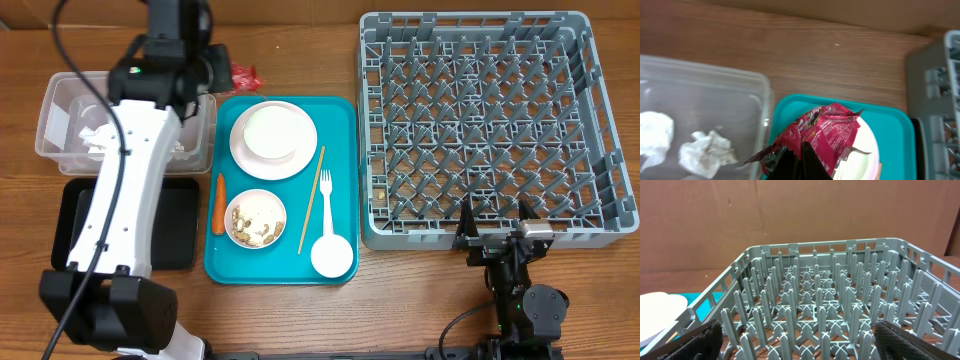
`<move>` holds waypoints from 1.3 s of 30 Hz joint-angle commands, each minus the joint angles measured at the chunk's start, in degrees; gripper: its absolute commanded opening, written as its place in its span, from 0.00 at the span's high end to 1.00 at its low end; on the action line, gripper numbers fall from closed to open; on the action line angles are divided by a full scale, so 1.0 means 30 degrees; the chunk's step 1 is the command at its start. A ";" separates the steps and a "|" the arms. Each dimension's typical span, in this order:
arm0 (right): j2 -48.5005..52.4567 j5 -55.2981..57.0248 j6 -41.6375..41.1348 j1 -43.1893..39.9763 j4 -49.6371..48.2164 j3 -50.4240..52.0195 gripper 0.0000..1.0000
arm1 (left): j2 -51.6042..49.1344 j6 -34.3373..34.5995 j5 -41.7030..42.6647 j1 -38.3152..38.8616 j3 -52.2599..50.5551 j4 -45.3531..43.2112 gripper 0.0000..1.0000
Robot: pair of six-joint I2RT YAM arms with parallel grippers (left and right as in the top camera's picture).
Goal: Sort waste into correct bins and load items into the dishwasher
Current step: 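Carry the red wrapper left and release it into the clear bin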
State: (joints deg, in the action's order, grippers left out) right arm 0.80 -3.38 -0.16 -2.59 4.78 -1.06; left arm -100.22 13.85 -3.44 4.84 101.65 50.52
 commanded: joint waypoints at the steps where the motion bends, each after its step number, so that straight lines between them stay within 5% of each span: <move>1: -0.0204 0.0240 0.0073 -0.0095 -0.0044 0.0204 0.00 | 0.0197 0.0969 0.0000 -0.1100 0.0321 0.0590 0.96; 15: -0.0204 0.0240 0.0073 -0.0095 -0.0044 0.0204 0.00 | 0.0109 0.2178 -0.0044 -0.5158 0.0204 0.2470 0.96; 26: -0.0204 0.0240 0.0073 -0.0095 -0.0044 0.0204 0.00 | -0.1049 0.2091 -0.2900 -0.5559 -0.0692 0.2470 0.96; 39: -0.0204 0.0240 0.0073 -0.0095 -0.0044 0.0204 0.00 | -0.3672 0.0860 -0.2994 -0.5625 -0.0692 -0.0197 0.96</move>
State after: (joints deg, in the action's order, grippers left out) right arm 0.80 -3.36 -0.19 -2.59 4.80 -1.06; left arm -110.89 18.04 -11.29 -11.42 100.12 51.20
